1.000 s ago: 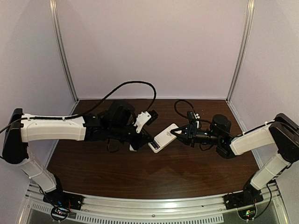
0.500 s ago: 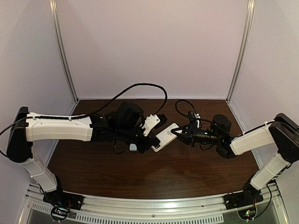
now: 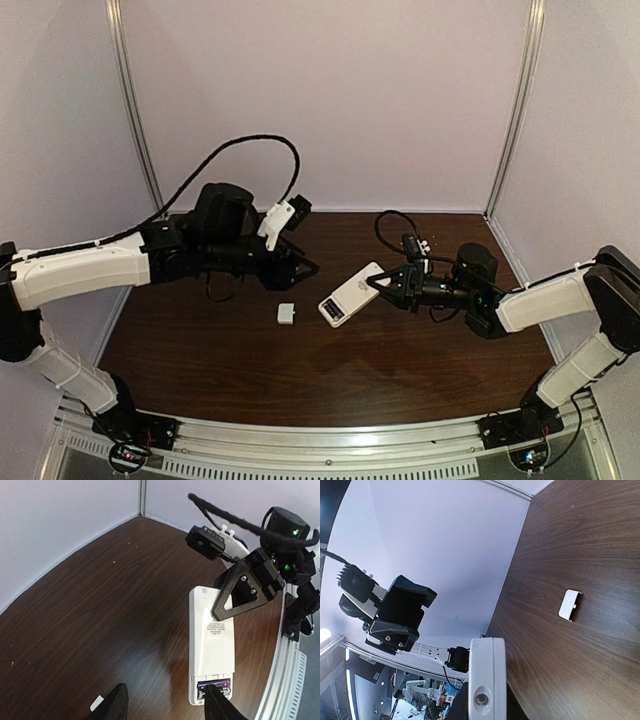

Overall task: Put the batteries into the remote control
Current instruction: Load the battery into the battery compartment, then press the battery in the battery compartment.

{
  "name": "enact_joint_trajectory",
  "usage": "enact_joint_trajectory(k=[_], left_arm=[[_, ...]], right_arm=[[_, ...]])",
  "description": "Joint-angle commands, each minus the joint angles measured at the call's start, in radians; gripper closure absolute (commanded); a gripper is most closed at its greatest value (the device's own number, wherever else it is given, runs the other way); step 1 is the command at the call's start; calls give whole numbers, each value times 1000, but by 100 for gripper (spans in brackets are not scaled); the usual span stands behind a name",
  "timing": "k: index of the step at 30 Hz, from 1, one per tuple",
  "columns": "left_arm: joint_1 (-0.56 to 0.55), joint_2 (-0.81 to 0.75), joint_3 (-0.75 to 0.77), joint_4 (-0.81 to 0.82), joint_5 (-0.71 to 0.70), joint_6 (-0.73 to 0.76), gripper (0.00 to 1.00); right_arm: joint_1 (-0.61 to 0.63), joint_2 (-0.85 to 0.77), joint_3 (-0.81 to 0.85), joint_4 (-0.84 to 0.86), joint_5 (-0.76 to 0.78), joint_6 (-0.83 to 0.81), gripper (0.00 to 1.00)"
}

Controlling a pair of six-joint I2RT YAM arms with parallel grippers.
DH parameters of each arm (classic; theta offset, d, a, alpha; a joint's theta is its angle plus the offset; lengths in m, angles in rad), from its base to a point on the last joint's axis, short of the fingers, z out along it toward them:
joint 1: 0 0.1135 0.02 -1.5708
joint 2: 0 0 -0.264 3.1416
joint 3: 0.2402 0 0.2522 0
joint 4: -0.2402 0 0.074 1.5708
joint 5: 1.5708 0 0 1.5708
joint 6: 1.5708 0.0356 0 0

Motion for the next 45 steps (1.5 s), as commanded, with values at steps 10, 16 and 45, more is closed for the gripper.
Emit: enact_joint_trajectory(k=[10, 16, 45], left_arm=[[40, 19, -80, 26, 269, -43, 39], [15, 65, -60, 26, 254, -32, 36], [-9, 152, -15, 60, 321, -49, 41]], right_arm=[[1, -77, 49, -65, -57, -98, 100], [13, -63, 63, -59, -46, -82, 100], [36, -51, 68, -33, -33, -56, 100]])
